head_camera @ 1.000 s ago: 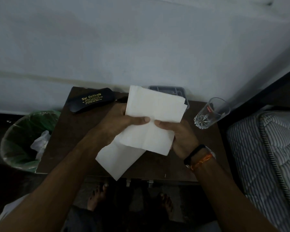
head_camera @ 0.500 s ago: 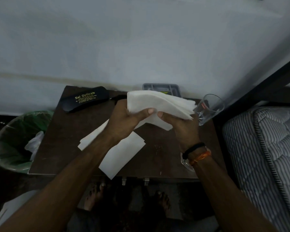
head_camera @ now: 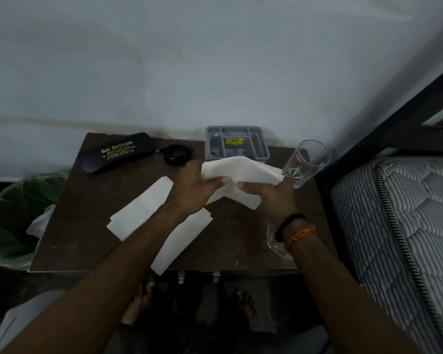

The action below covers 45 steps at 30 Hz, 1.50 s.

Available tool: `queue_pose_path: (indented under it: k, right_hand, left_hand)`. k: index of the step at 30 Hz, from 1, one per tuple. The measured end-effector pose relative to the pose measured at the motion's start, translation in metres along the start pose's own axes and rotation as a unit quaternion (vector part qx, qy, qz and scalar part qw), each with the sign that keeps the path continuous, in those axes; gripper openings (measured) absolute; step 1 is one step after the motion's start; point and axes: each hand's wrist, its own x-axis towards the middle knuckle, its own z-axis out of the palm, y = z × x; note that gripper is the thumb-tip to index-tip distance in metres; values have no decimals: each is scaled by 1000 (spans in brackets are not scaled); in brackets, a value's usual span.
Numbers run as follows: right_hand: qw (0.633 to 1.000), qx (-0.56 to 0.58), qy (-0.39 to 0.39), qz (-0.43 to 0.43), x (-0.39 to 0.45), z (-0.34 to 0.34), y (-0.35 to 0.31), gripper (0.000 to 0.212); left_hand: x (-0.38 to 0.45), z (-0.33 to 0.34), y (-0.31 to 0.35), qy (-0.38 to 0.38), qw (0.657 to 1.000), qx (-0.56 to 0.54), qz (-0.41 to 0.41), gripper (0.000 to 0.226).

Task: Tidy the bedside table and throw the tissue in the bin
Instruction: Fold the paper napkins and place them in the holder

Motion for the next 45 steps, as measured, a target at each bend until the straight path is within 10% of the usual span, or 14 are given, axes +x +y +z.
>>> queue_pose_path:
  k: [24, 45]
  right_hand:
    - [999, 21, 1, 36, 0, 8, 9, 55]
    - [981, 70, -150, 101, 1, -6, -27, 41]
  left_hand:
    - [5, 0, -4, -19, 998, -33, -45, 46]
    - [3, -22, 13, -78, 985, -145, -43, 43]
